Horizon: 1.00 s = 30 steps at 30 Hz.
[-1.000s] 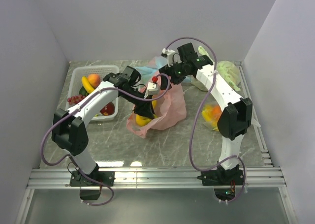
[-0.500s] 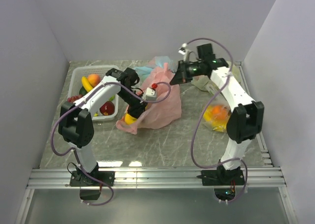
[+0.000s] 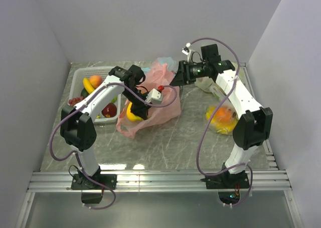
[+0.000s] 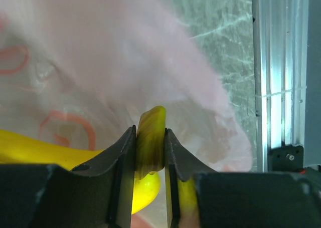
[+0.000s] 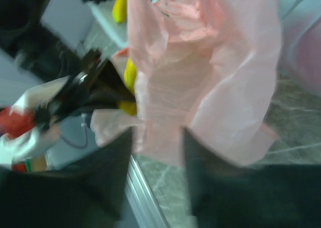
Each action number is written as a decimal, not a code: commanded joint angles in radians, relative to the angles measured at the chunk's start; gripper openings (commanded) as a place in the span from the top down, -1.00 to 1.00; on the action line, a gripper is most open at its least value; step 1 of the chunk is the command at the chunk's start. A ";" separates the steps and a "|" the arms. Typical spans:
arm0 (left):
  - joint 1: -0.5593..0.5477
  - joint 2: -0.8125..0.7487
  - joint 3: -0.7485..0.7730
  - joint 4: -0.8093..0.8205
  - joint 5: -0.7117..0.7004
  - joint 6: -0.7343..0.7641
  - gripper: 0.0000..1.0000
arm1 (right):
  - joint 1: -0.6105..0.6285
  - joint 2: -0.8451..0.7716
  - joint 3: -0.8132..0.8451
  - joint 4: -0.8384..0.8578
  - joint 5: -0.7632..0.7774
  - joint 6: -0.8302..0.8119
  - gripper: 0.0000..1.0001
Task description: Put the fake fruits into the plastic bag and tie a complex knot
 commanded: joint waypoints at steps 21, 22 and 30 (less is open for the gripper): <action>-0.041 -0.020 0.013 -0.048 0.050 0.110 0.69 | 0.218 0.266 0.436 -0.382 0.497 -0.400 -0.78; -0.041 -0.023 0.008 -0.048 0.048 0.112 0.69 | 0.226 0.269 0.425 -0.400 0.497 -0.424 -0.70; -0.041 -0.072 0.004 -0.054 0.015 0.101 0.74 | 0.202 0.214 0.482 -0.350 0.309 -0.336 1.00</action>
